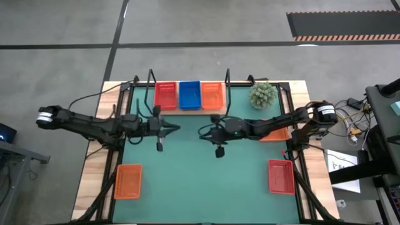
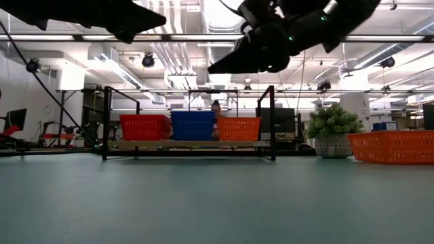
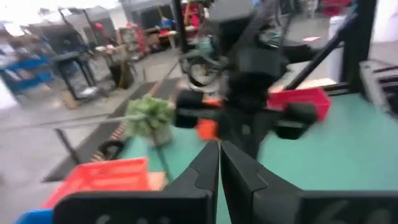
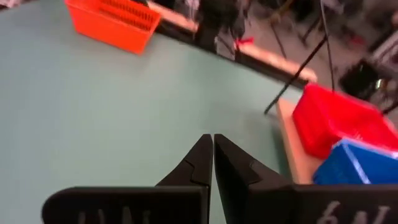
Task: Stack baskets on shelf by color
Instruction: Stack the bottom orange bin on top of the orange bin on the shelf
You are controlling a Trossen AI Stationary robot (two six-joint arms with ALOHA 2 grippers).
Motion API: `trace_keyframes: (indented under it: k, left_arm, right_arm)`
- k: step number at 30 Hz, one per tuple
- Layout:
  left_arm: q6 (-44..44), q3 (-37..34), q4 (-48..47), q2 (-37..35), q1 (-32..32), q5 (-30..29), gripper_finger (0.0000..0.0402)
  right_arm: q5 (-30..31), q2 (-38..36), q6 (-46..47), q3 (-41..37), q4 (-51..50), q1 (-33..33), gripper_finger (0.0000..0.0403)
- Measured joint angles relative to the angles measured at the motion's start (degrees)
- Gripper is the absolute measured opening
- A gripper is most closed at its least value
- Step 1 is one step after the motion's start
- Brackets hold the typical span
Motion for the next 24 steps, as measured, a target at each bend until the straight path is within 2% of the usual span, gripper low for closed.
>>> trace_keyframes:
  k: [5, 11, 14, 24]
  left_arm:
    - [-2.4, 0.1, 8.3, 5.9, -1.9, 0.1, 0.0]
    - [-2.6, 0.9, 18.5, 12.4, -3.1, 0.1, 0.0]
    - [-3.1, 1.8, 20.2, 15.1, -3.7, 0.2, 0.0]
    - [-12.6, 4.3, 20.2, 22.3, -4.8, -0.1, 0.0]
  right_arm:
    - [-5.3, -0.6, -4.7, -5.0, 9.9, 0.3, 0.0009]
    - [-5.1, -1.1, -5.6, -8.1, 15.3, 0.2, 0.0009]
    - [-5.2, -2.3, -6.0, -8.7, 15.3, 0.3, 0.0009]
    - [-5.8, -6.1, -9.3, -10.0, 16.9, 0.3, 0.0009]
